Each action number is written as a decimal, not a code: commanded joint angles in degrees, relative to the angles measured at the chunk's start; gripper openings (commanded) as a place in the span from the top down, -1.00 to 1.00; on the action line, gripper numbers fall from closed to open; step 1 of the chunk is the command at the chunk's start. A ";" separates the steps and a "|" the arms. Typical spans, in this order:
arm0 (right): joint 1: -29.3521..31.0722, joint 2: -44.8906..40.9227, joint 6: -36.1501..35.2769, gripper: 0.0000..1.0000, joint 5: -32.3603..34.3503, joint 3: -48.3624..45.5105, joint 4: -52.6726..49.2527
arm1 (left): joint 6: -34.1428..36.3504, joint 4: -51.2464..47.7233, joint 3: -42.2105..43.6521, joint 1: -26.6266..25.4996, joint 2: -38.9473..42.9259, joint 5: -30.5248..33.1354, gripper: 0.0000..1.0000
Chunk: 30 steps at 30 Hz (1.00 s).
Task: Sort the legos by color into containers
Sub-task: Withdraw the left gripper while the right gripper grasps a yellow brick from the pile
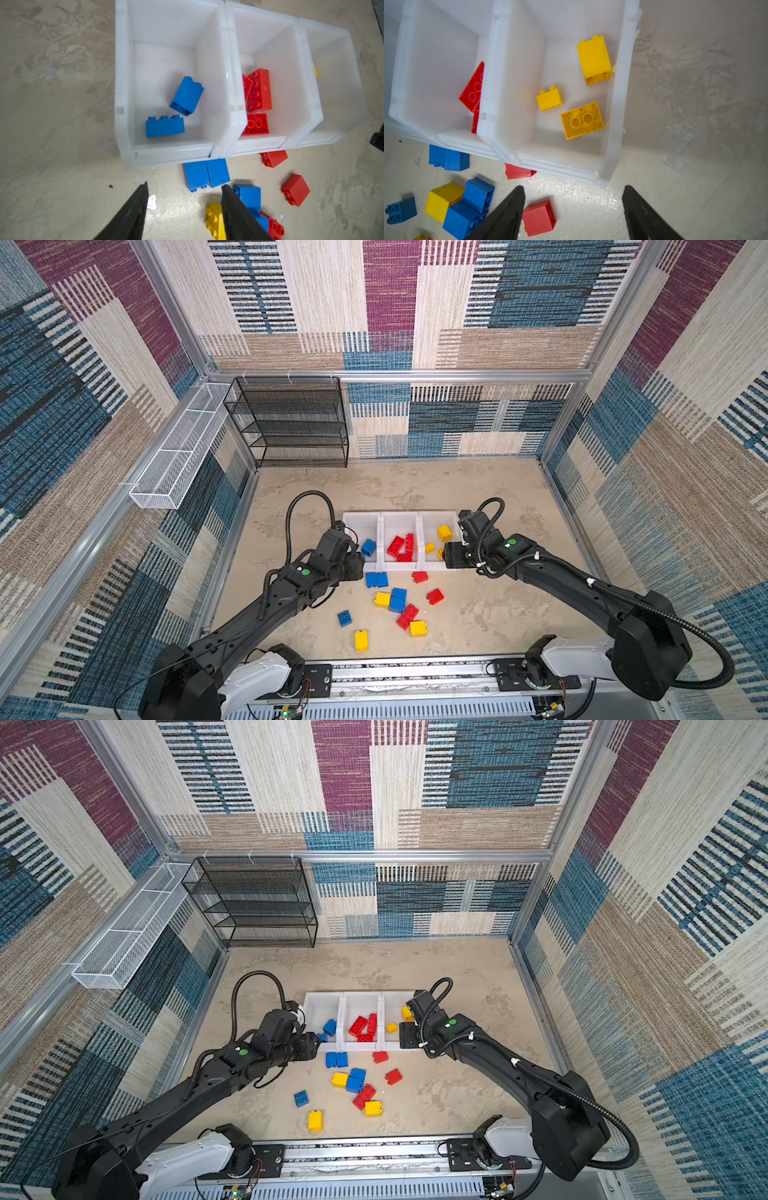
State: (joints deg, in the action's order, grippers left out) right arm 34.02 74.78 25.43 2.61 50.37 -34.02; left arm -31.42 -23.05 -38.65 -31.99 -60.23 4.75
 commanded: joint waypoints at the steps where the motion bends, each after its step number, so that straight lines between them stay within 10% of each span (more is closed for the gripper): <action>1: 1.93 0.57 -0.36 -0.53 -1.64 0.29 2.68 | -3.46 -1.11 2.80 0.30 4.08 3.18 -0.20; 13: 20.26 12.39 -9.07 -0.52 -3.56 8.30 6.90 | -6.43 -6.76 6.86 1.57 12.38 5.13 -0.24; 30: 30.16 30.90 -17.71 -0.35 -3.18 20.84 5.13 | -11.46 -14.61 12.45 2.72 27.73 7.92 -0.26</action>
State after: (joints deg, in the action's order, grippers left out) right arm 63.40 104.22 9.74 -1.08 70.00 -28.56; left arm -40.56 -35.92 -26.72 -29.36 -33.74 10.81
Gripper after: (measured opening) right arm 0.685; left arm 0.632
